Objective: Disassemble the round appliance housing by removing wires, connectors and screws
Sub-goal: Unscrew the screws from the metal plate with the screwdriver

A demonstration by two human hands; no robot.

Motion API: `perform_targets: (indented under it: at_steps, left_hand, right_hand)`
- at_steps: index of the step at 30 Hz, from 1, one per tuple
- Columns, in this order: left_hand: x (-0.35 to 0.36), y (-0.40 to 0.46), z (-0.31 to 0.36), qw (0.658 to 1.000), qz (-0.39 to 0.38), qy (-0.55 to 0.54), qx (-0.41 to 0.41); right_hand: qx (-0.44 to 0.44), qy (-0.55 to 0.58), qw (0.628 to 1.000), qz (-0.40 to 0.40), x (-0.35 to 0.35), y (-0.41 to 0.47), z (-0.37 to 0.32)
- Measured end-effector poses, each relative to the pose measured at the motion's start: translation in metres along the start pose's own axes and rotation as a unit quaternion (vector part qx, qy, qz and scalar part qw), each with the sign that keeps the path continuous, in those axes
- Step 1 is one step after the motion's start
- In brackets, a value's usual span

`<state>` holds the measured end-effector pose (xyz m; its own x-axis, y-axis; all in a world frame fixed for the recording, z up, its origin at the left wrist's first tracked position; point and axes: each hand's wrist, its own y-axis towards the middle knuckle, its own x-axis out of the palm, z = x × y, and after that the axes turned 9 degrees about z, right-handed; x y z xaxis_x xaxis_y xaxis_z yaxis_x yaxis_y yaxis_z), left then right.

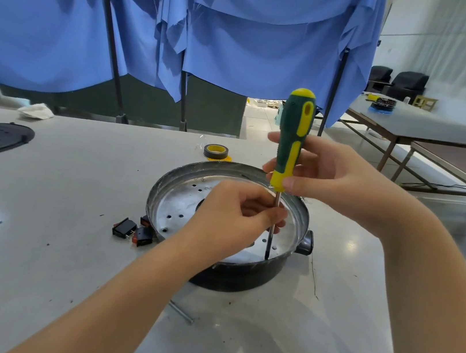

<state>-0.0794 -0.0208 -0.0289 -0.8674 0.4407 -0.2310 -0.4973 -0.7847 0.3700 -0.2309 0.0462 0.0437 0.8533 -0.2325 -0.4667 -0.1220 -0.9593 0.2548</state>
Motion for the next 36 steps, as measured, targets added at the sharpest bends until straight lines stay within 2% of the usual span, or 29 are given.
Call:
perform_targets:
  at_steps: [3, 6, 11, 14, 18, 21, 24, 31, 36]
  left_hand:
    - [-0.0013, 0.0008, -0.0003, 1.0, 0.014, 0.015, 0.001]
    - [-0.0013, 0.001, -0.0012, 1.0, 0.021, 0.013, 0.011]
    - [0.0009, -0.0009, 0.0001, 1.0, -0.026, 0.003, 0.002]
    - [0.0, 0.0005, 0.0003, 1.0, -0.005, 0.019, -0.008]
    - [0.0012, 0.0004, 0.0003, 0.999, 0.022, 0.032, 0.018]
    - [0.0014, -0.0004, -0.0001, 0.999, -0.003, 0.024, 0.033]
    - [0.0017, -0.0015, 0.0, 1.0, -0.025, 0.016, 0.012]
    - [0.0012, 0.0006, -0.0001, 1.0, 0.01, 0.023, 0.008]
    - [0.0023, -0.0007, 0.0002, 0.999, -0.044, 0.017, 0.014]
  right_hand:
    - [-0.015, -0.028, 0.999, 0.025, 0.0038, 0.0002, -0.0008]
    - [-0.017, 0.011, 0.999, 0.026, 0.0023, -0.0004, -0.0007]
    - [-0.011, 0.045, 0.999, -0.002, 0.0, -0.0014, 0.0006]
    - [-0.01, 0.012, 1.0, 0.002, 0.0005, -0.0011, -0.0011]
    - [-0.021, -0.007, 0.999, 0.028, 0.0038, 0.0003, -0.0003]
    - [-0.013, 0.022, 0.999, 0.021, -0.0008, -0.0004, 0.0014]
    - [0.003, 0.04, 0.999, 0.002, -0.0056, -0.001, 0.0024]
    - [0.008, 0.003, 1.0, 0.023, 0.0008, 0.0006, 0.0012]
    - [-0.003, 0.017, 0.999, 0.032, 0.0005, 0.0004, -0.0004]
